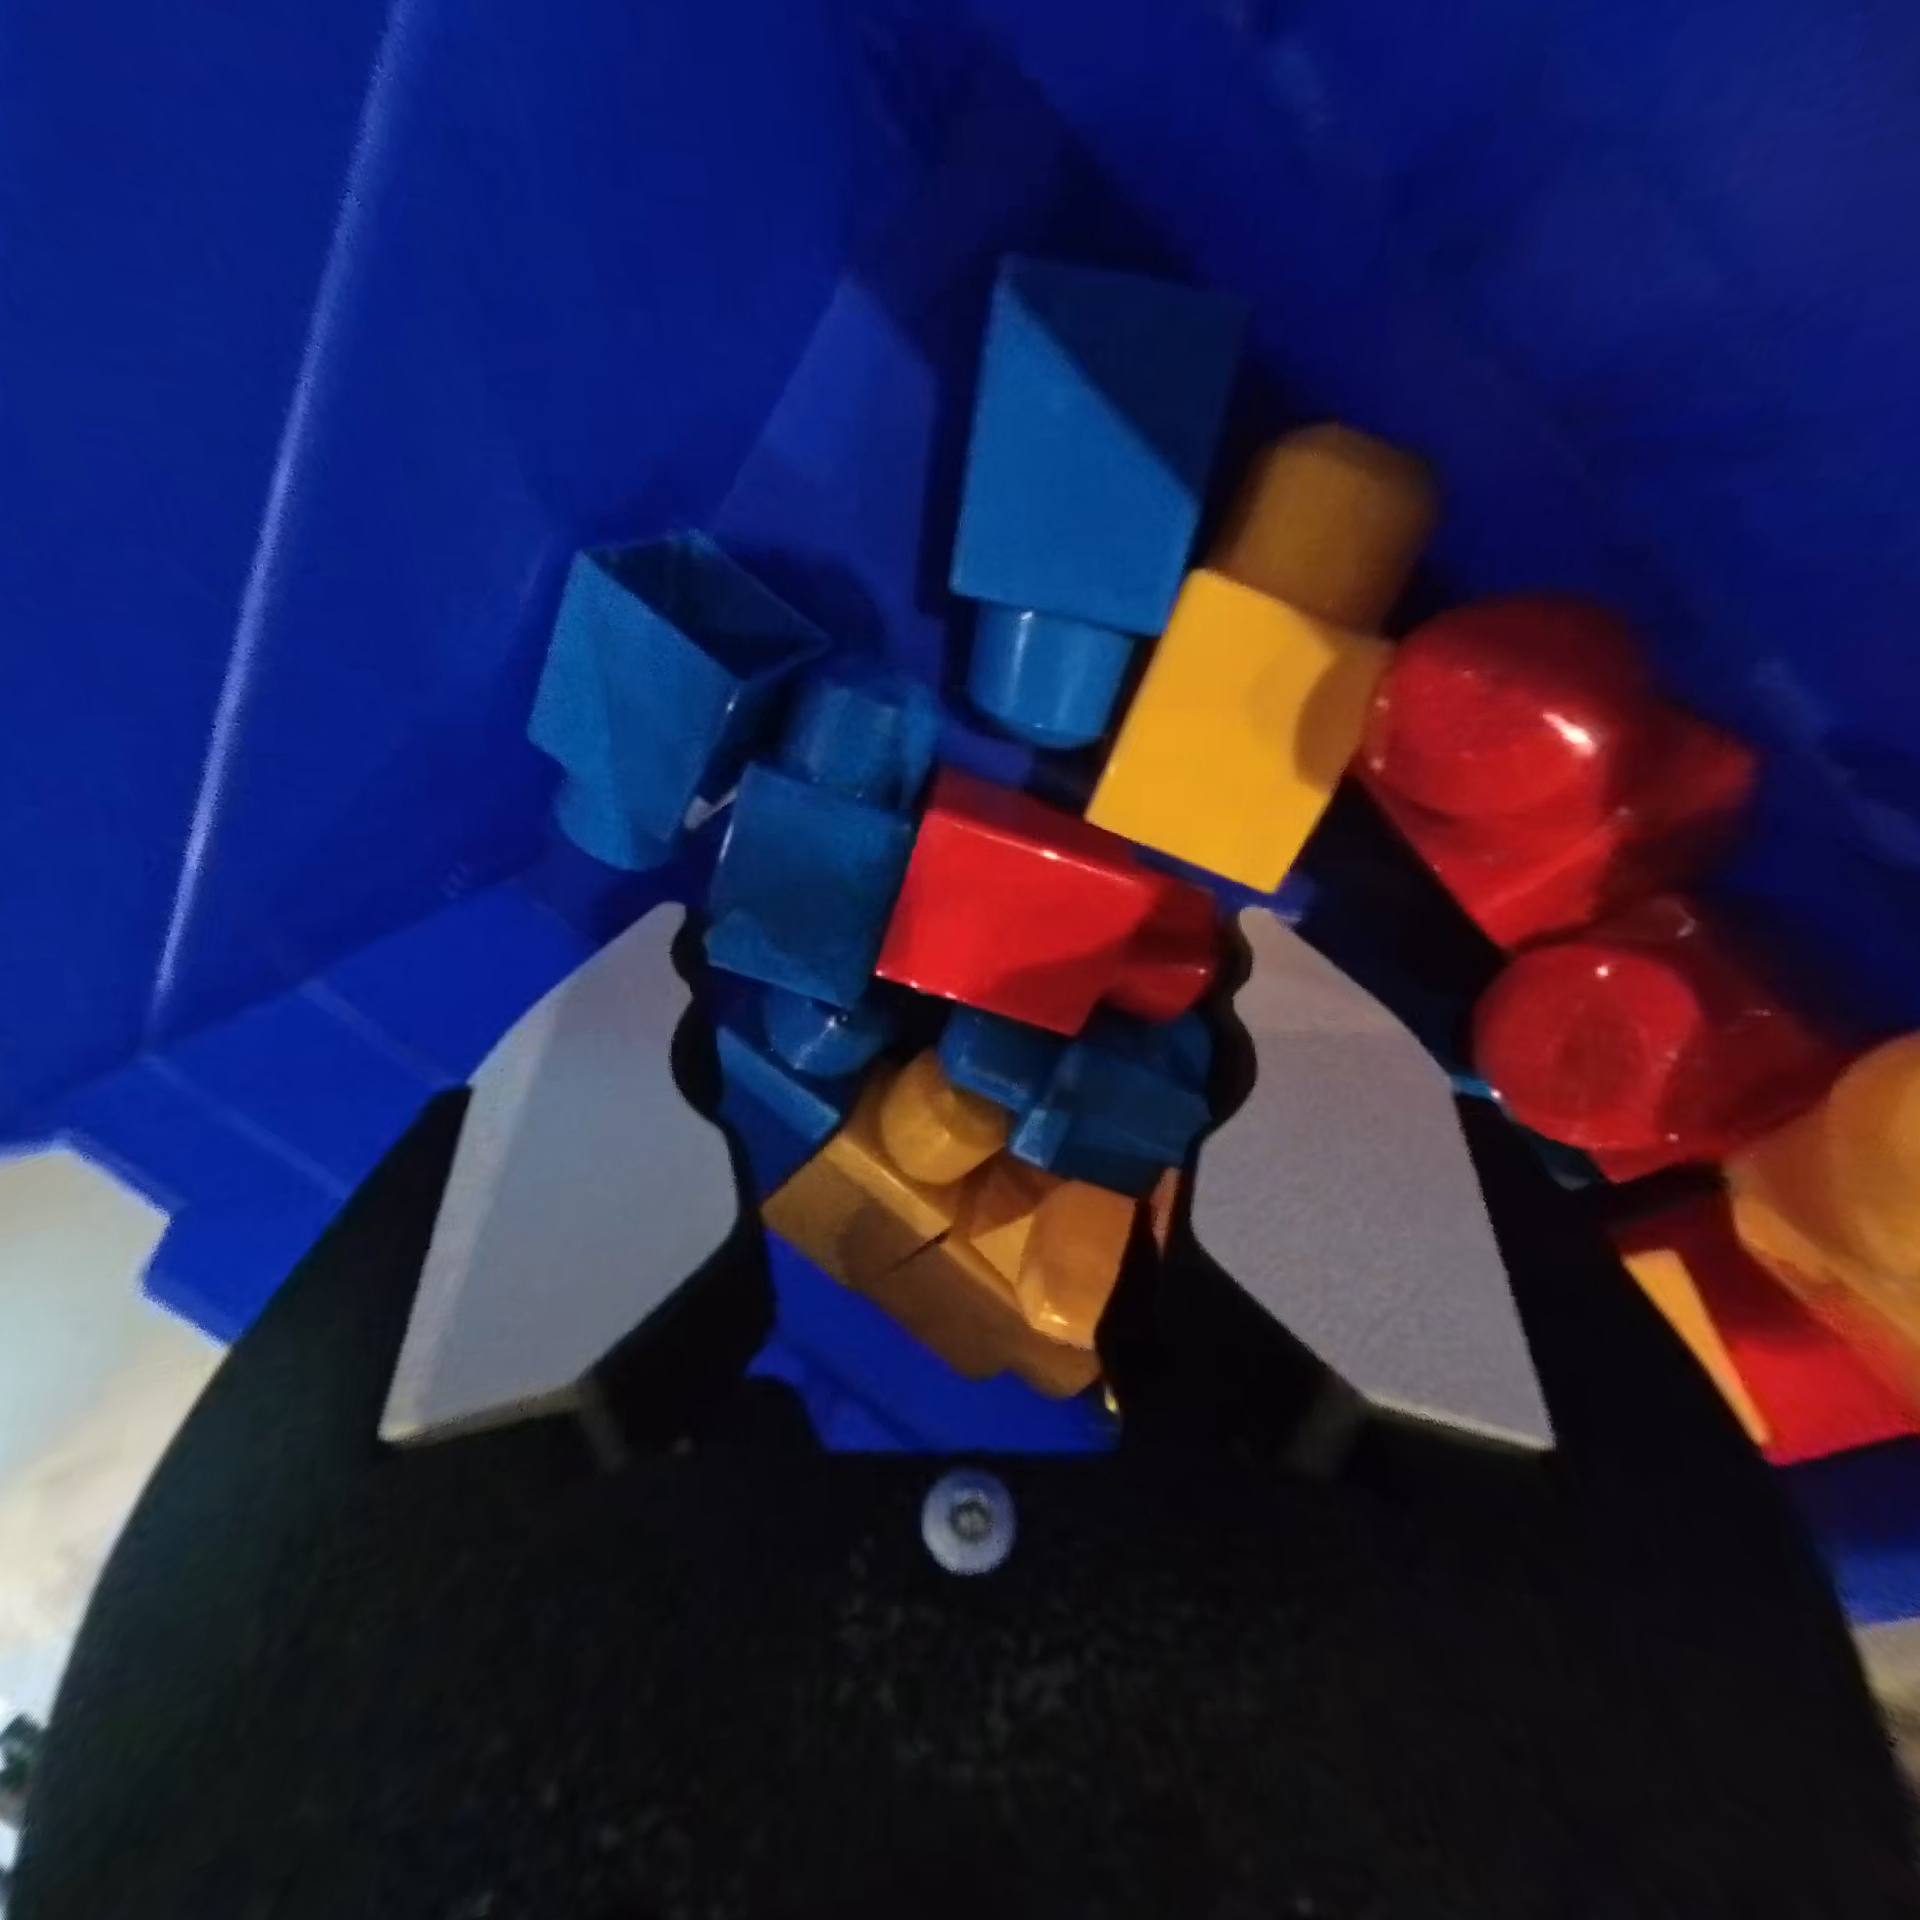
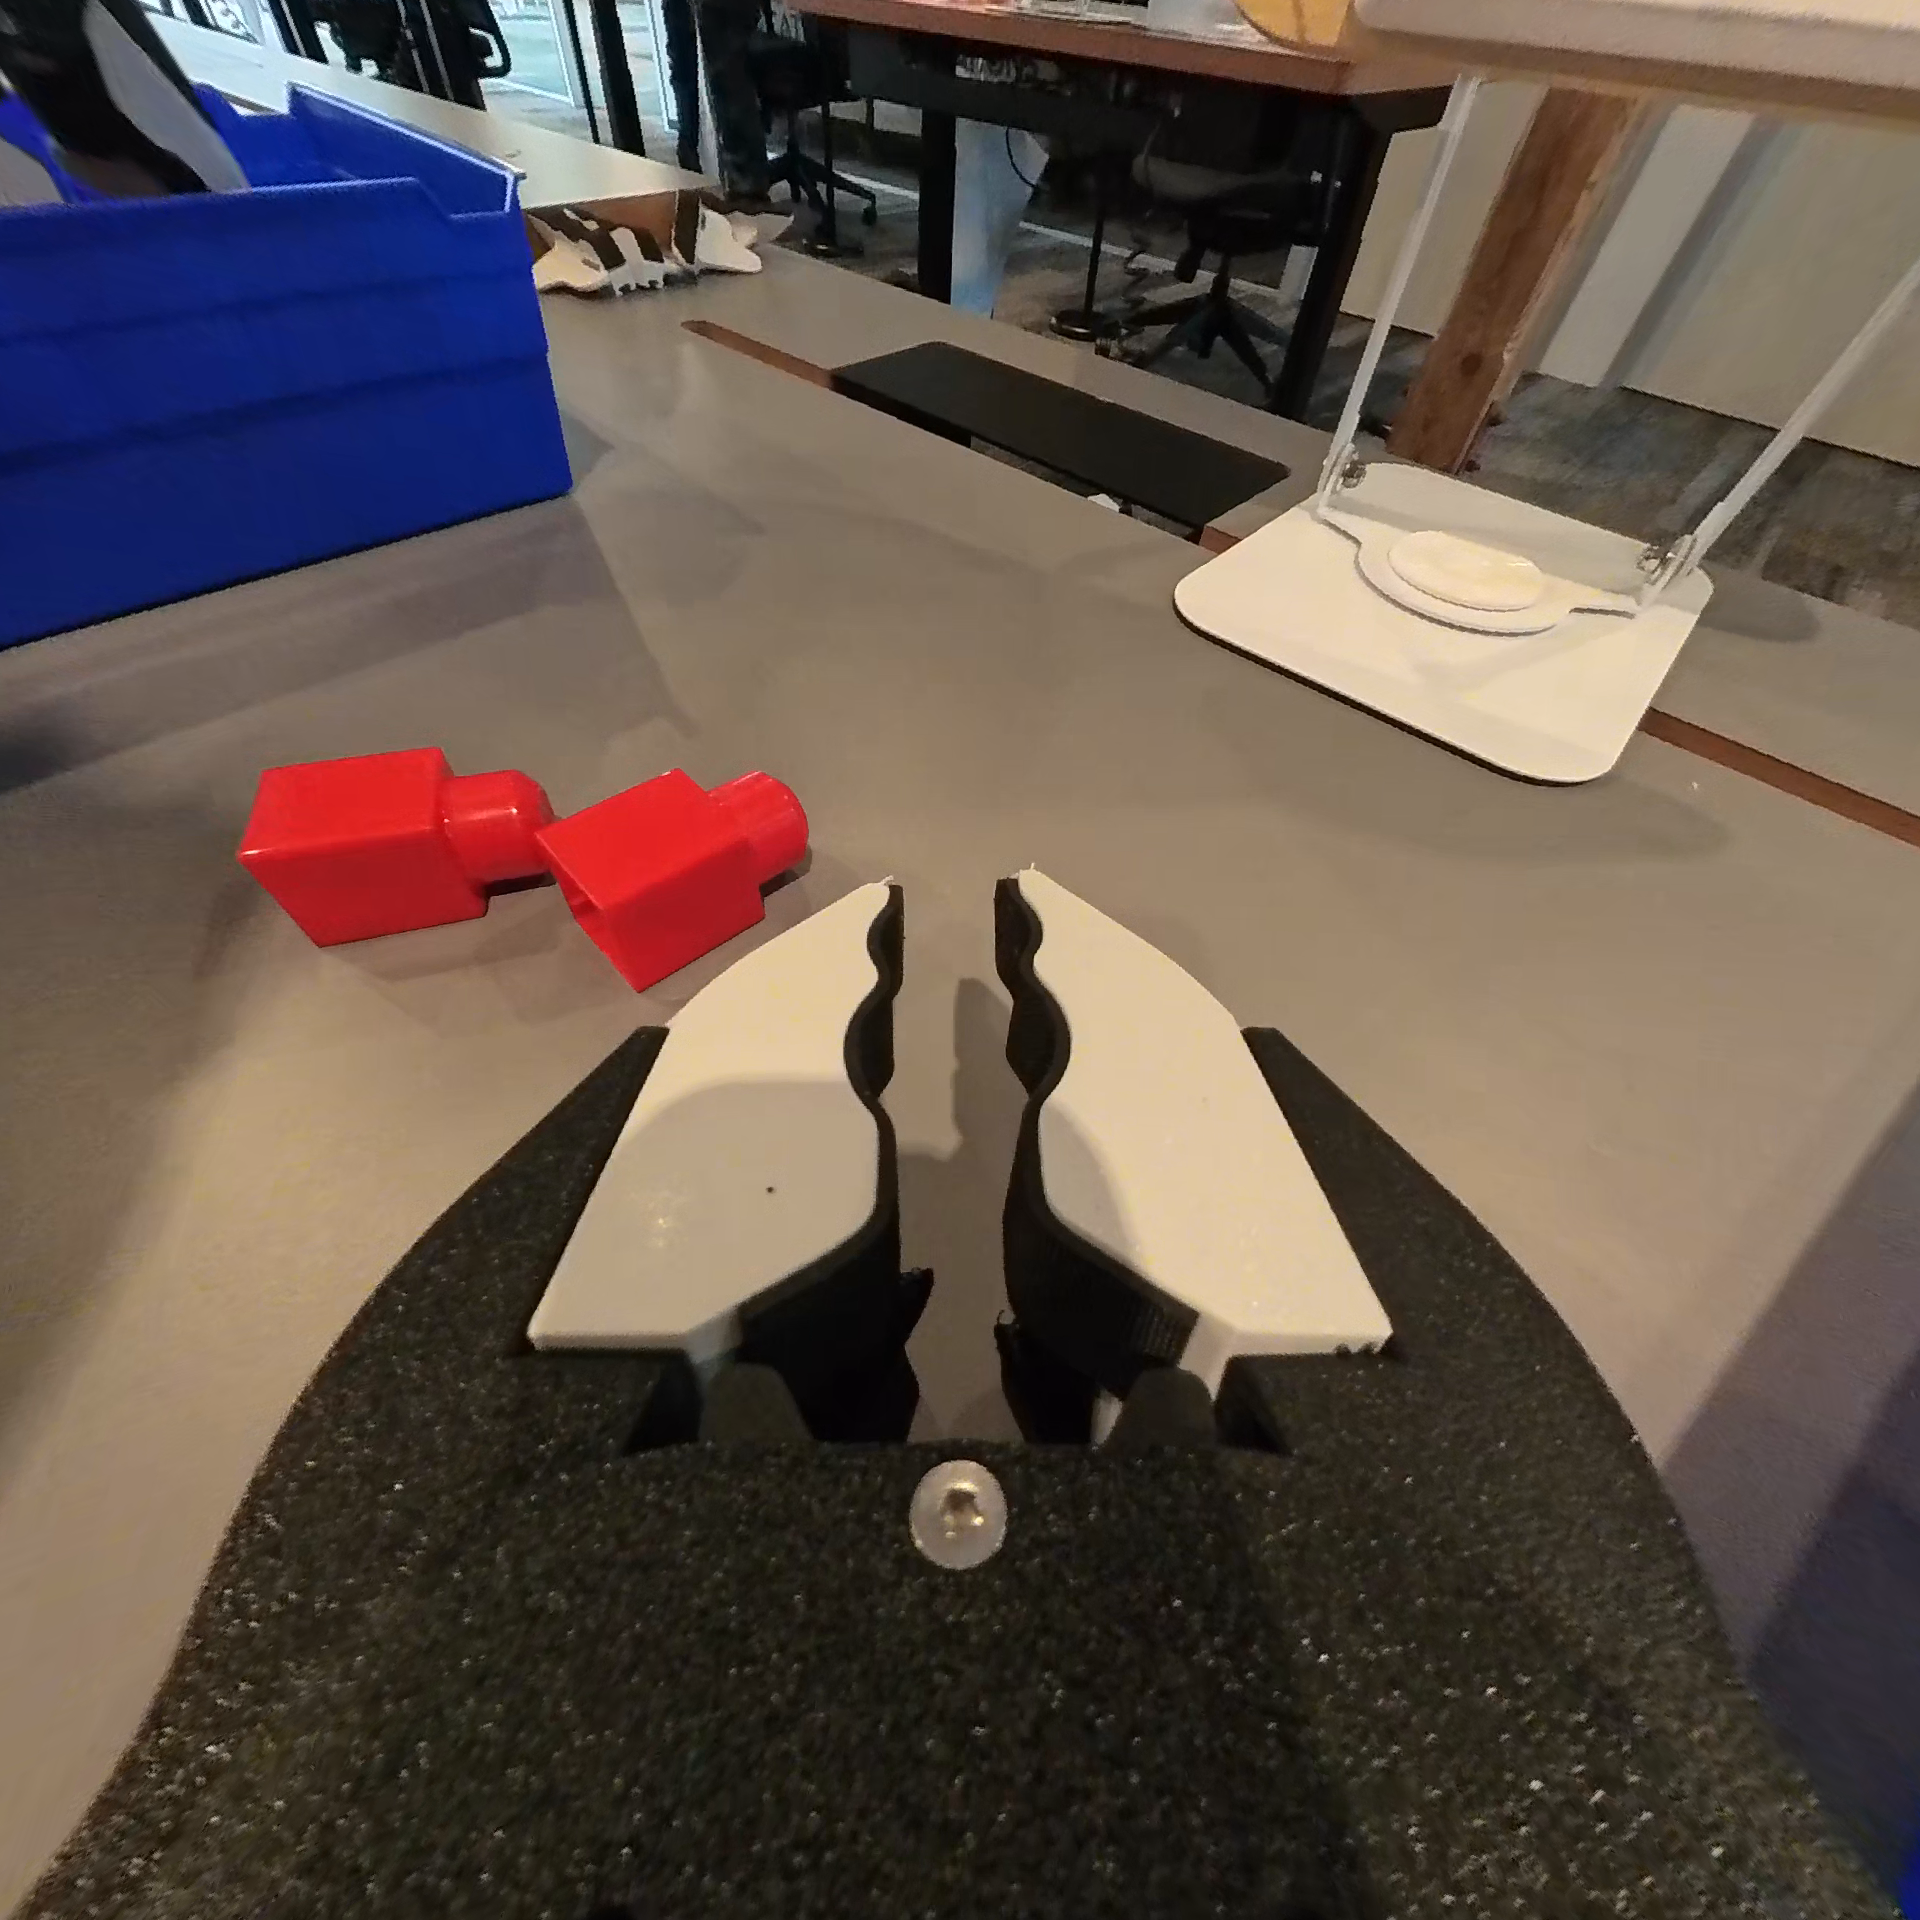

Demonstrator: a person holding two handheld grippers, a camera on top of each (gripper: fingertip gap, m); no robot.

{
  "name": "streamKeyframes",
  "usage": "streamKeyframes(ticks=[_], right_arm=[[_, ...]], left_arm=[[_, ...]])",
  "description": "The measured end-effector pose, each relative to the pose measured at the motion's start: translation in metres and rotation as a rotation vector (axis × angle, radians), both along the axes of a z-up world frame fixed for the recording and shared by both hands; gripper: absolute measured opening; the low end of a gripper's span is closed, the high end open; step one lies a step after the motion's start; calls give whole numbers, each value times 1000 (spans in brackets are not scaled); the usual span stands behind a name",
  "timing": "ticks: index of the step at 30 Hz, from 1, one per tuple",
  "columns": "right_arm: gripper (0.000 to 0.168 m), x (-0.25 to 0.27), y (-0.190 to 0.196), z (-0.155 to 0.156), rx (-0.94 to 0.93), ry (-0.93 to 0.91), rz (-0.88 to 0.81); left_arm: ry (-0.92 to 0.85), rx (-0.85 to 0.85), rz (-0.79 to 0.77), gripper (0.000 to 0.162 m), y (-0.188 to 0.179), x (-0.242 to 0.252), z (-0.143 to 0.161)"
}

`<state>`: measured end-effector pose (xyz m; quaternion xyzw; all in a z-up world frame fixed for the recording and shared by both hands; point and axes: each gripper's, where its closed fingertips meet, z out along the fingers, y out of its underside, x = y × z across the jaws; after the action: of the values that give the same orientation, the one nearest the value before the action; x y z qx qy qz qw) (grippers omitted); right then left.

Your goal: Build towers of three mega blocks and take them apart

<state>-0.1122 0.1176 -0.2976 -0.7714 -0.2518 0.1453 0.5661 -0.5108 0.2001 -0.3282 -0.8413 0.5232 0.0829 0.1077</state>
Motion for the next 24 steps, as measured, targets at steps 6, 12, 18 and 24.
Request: streamKeyframes(ticks=[6, 12, 18, 24], right_arm=[[17, 0, 0, 0, 4, -6, -1], [16, -1, 0, -1, 9, -23, 0], [16, -1, 0, 0, 9, -18, -1], [16, -1, 0, 0, 9, -21, -2]], left_arm=[[15, 51, -217, 60, -10, 15, -3], [-56, 47, -130, 57, -9, 14, -2], [-82, 99, -106, 56, -10, 11, 12], [-126, 252, -111, 39, -6, 16, 59]])
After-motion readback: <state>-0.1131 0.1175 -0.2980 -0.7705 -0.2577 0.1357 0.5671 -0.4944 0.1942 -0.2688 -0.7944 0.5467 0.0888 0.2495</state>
